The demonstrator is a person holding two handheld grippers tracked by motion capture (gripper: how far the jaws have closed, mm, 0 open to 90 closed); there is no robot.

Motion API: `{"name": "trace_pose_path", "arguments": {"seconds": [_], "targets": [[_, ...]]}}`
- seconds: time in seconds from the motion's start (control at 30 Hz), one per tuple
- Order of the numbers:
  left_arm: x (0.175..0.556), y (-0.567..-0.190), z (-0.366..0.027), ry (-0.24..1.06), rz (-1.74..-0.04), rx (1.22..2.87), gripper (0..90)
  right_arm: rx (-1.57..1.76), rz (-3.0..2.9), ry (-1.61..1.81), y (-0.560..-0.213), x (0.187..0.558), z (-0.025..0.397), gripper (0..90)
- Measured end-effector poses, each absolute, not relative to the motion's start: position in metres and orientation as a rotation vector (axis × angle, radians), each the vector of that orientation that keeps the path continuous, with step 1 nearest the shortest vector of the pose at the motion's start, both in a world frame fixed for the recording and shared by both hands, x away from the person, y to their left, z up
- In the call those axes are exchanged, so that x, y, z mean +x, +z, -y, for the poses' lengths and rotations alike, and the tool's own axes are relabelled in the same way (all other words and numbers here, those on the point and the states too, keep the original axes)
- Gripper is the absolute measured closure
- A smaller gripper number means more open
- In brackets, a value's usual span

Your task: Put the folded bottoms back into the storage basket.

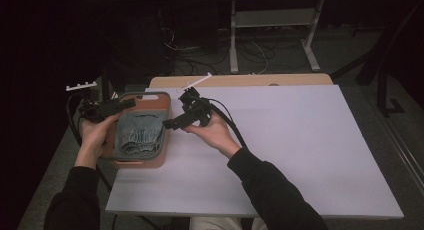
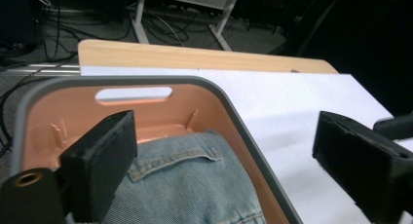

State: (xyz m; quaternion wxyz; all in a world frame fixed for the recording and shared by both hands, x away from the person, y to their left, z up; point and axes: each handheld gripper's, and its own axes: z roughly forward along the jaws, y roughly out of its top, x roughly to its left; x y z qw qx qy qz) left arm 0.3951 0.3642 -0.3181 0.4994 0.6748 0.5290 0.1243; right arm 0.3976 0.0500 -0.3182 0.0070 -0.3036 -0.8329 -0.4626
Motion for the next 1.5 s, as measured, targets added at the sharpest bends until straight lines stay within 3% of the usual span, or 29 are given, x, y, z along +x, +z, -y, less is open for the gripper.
{"name": "trace_pose_path", "arguments": {"seconds": [0.3,1.5], "targets": [[0.389,-0.316,-0.346,0.273,-1.230,1.669,0.0,-0.997,2.597,-1.457,-0.318,0.397,-0.022,0.0],[0.340,-0.332,-0.276,0.316,-1.005,1.814,0.0,-1.070,2.662,-1.480,-0.345,0.369,0.075,0.0]]}}
